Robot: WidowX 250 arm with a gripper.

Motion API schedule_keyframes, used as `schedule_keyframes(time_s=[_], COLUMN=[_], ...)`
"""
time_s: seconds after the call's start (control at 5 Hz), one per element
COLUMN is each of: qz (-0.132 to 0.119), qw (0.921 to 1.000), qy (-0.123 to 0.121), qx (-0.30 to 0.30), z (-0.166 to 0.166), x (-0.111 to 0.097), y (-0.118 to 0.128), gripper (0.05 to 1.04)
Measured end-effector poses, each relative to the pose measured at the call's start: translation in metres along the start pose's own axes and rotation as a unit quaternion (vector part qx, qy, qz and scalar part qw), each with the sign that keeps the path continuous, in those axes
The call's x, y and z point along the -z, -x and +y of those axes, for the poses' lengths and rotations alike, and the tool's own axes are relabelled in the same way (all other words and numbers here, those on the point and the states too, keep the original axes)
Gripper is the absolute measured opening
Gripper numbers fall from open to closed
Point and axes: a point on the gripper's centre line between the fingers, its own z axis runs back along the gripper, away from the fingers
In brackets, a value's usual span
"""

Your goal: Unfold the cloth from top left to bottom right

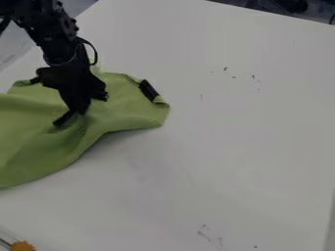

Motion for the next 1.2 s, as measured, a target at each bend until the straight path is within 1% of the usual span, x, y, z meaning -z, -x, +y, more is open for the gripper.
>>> schedule_keyframes(time_s=[0.2,0.4,0.6,0.8,1.0,1.2], qz=[-0.009,-0.016,-0.012,-0.006,-0.007,-0.008], qw=[0.9999,0.9997,0.9994,0.9991,0.9987,0.9987], qy=[0.012,0.016,0.023,0.024,0.026,0.025], qx=[0.000,-0.011,-0.023,-0.035,-0.043,-0.043], z=[-0.006,-0.001,-0.001,-0.001,0.000,0.001], x=[0.002,0.002,0.007,0.010,0.012,0.012], y=[0.003,0.003,0.010,0.018,0.023,0.024], gripper=[0.233,0.498,0.802,0.993,0.953,0.674])
